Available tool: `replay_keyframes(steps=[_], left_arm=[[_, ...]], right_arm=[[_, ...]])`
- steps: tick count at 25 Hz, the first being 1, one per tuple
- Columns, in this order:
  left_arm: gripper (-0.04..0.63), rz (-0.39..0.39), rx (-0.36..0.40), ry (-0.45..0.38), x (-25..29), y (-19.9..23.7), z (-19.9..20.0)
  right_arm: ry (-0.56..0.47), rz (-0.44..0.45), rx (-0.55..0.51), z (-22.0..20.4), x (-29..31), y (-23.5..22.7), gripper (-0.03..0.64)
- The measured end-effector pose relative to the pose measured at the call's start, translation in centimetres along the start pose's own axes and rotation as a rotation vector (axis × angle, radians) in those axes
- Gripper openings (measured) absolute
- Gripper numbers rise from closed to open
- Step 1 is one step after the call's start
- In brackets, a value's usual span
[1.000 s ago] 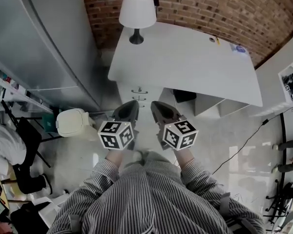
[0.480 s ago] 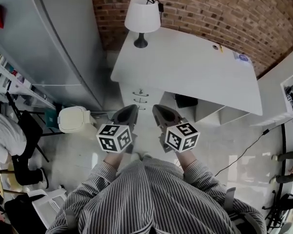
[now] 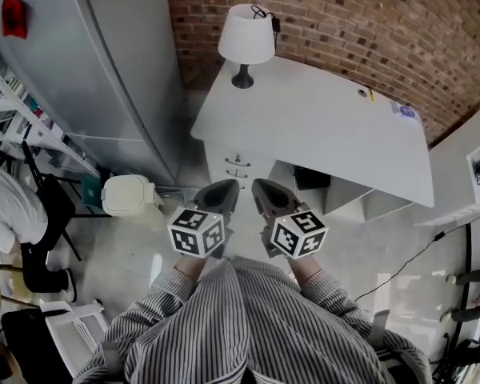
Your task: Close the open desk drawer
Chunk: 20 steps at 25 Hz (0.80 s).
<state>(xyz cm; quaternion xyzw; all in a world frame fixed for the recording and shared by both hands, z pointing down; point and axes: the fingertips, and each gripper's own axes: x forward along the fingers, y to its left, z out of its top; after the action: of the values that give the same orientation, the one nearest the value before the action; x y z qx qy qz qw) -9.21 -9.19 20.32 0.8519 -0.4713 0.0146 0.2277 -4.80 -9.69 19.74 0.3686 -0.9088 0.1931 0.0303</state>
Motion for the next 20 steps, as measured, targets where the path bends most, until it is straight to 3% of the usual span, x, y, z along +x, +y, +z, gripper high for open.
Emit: replay_keyframes(steps=[11,20], left_arm=[[0.012,-0.031,0.007,-0.005,1.1,-1.8,-0.2],[0.012,-0.028,0.028,0.011,1.5,-1.6,-0.5]], right_arm=[[-0.033,0.014,-0.012,0.8,-1.2,0.1,0.017],[-0.025,-0.024,-0.020,0.4,-1.4,-1.1,0.017]])
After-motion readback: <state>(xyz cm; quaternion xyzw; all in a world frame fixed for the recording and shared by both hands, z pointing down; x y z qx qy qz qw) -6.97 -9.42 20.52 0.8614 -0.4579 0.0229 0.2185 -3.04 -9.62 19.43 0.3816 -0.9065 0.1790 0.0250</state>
